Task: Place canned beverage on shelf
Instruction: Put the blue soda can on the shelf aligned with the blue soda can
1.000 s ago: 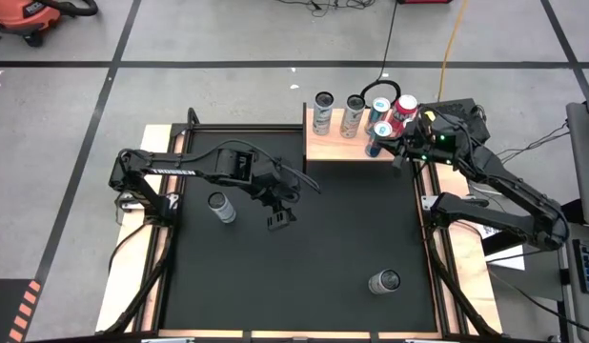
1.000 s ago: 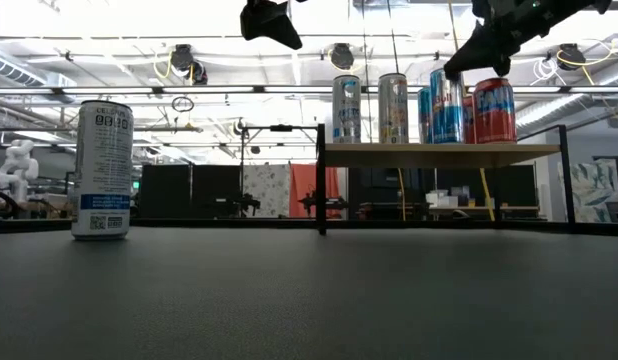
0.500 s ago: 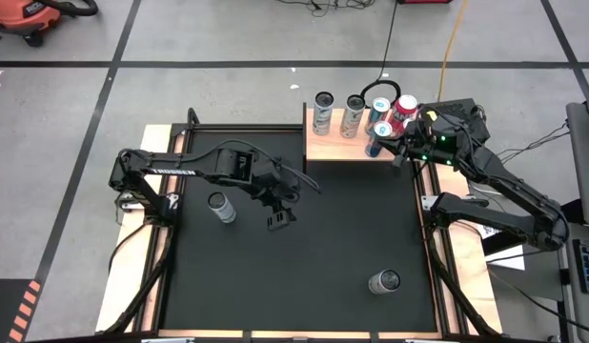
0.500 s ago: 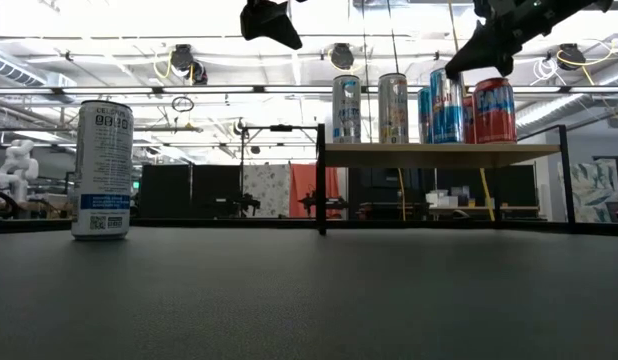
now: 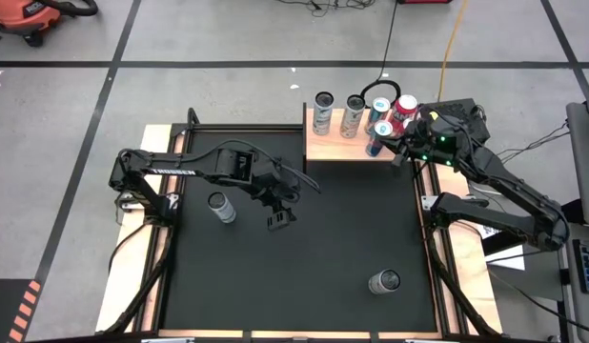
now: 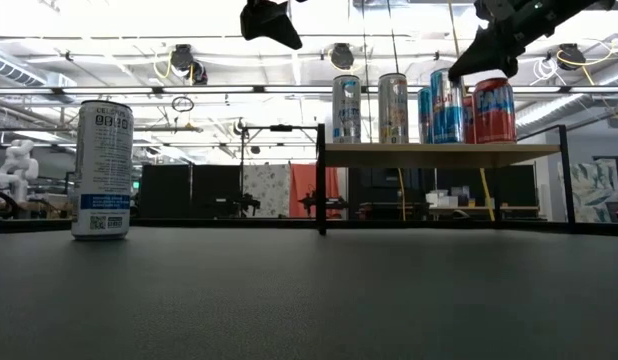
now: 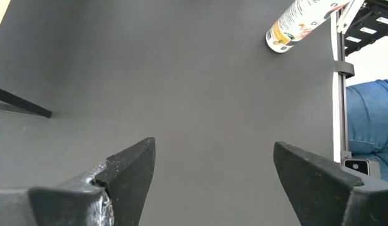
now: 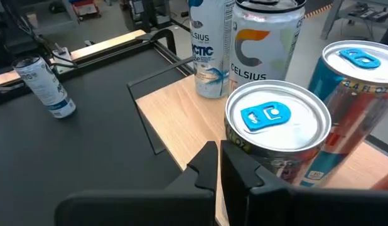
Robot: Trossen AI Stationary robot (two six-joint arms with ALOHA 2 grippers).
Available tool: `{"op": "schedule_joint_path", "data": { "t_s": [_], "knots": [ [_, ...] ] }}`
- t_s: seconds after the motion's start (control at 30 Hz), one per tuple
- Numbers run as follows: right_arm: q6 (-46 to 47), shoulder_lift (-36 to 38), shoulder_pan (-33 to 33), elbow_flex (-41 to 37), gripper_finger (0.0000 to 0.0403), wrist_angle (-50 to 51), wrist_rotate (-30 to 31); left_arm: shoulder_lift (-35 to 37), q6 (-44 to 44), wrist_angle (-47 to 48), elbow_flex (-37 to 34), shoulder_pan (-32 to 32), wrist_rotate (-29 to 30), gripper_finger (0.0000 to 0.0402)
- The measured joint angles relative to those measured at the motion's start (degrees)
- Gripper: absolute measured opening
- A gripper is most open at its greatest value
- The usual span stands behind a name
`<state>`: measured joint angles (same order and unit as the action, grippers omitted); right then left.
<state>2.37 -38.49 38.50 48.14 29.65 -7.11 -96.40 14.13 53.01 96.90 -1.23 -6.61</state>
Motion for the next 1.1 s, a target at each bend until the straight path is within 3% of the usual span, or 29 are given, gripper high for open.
{"op": "schedule_joint_path", "data": {
  "t_s": [0.23,0.73,1.1],
  "knots": [
    [0.0,1.4,0.0,0.0,0.0000,2.1,6.1,0.0,0.0,0.0,0.0,0.0,0.0,0.0322],
    [-0.1,5.6,0.0,0.0,0.0000,-2.2,5.9,0.0,0.0,0.0,0.0,0.0,0.4,0.0322],
    [0.2,0.9,0.0,0.0,0.0000,-4.1,5.5,0.0,0.1,0.0,0.0,0.0,2.4,0.0322]
  ]
}}
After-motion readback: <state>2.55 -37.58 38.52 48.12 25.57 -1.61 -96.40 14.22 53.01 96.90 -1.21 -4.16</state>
